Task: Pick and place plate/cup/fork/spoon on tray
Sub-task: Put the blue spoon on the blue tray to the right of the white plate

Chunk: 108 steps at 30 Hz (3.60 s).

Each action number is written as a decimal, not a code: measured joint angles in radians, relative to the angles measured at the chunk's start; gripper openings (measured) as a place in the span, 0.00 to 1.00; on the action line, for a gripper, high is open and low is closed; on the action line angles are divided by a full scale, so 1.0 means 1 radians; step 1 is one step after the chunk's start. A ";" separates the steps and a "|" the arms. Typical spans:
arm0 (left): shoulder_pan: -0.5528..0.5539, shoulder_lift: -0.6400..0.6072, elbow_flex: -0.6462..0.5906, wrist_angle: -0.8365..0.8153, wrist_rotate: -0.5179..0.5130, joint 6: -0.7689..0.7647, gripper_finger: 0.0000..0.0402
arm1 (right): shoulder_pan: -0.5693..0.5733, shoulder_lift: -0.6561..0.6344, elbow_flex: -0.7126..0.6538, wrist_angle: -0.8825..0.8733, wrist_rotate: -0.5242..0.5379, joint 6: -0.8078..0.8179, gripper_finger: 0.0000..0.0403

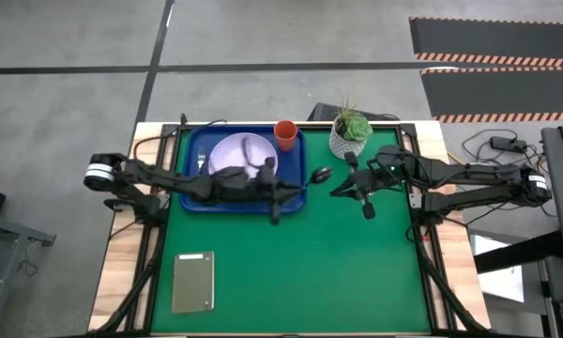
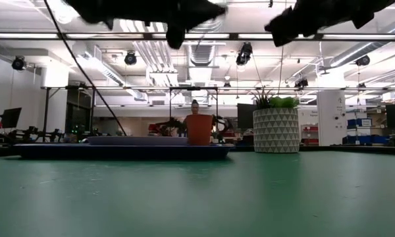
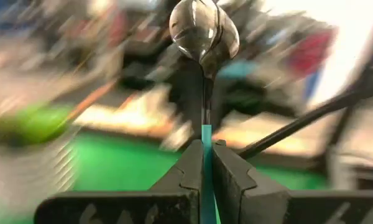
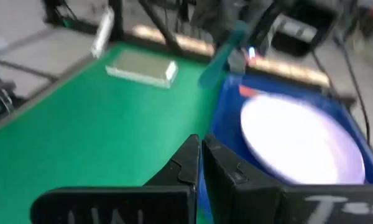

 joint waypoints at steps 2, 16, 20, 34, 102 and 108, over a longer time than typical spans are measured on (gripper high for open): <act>-0.001 -0.009 -0.080 0.203 0.099 0.031 0.00 | 0.002 0.002 -0.021 0.102 -0.024 0.015 0.02; 0.002 -0.010 -0.203 0.459 0.240 0.134 0.00 | 0.017 0.269 -0.084 0.874 -0.027 0.315 0.18; 0.009 -0.010 -0.203 0.463 0.241 0.136 0.00 | 0.028 0.364 -0.026 0.926 -0.032 0.324 0.29; 0.075 -0.010 -0.203 0.454 0.233 0.136 0.00 | 0.059 0.494 0.100 0.933 -0.015 0.289 0.39; 0.177 -0.994 -0.481 -0.081 -0.212 0.651 0.37 | -0.081 1.325 1.678 -1.369 0.416 1.449 0.03; 0.177 -1.091 -0.507 -0.089 -0.211 0.649 0.37 | -0.075 1.397 1.678 -1.369 0.408 1.473 0.03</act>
